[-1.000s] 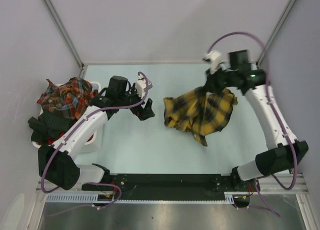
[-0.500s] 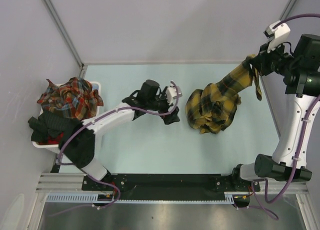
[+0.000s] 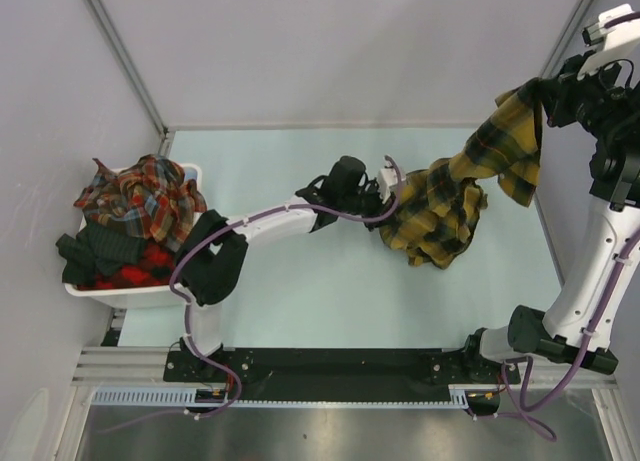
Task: Fold and stack the long sleeve shirts
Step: Flatten the shirt out
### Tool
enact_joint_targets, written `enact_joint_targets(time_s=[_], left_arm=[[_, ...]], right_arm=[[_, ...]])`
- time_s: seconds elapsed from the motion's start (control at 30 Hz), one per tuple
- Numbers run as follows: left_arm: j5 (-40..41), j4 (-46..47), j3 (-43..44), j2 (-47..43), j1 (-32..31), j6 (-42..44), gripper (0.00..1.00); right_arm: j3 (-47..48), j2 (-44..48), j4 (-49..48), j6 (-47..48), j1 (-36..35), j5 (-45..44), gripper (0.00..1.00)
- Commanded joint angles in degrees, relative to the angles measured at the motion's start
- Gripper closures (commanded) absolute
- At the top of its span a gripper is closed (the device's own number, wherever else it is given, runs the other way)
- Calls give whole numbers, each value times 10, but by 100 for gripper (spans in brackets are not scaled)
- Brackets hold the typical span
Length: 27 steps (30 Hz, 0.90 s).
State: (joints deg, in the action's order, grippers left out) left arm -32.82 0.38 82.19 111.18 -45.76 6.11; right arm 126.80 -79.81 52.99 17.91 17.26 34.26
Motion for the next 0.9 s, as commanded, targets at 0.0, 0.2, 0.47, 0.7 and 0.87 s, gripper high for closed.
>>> enact_joint_targets(time_s=[0.0, 0.2, 0.47, 0.7, 0.87], left_arm=[[-7, 11, 31, -74, 78, -29, 100], [6, -72, 84, -180, 197, -24, 100], [11, -145, 53, -345, 235, 29, 100], [6, -195, 9, -404, 235, 53, 100], [16, -233, 21, -362, 188, 42, 100]], right_arm=[[47, -3, -102, -48, 14, -31, 100], [155, -82, -154, -140, 15, -46, 100], [94, -13, -194, -187, 22, -4, 100], [-54, 69, -174, -119, 98, -2, 100], [-125, 11, -153, -74, 95, -49, 100]])
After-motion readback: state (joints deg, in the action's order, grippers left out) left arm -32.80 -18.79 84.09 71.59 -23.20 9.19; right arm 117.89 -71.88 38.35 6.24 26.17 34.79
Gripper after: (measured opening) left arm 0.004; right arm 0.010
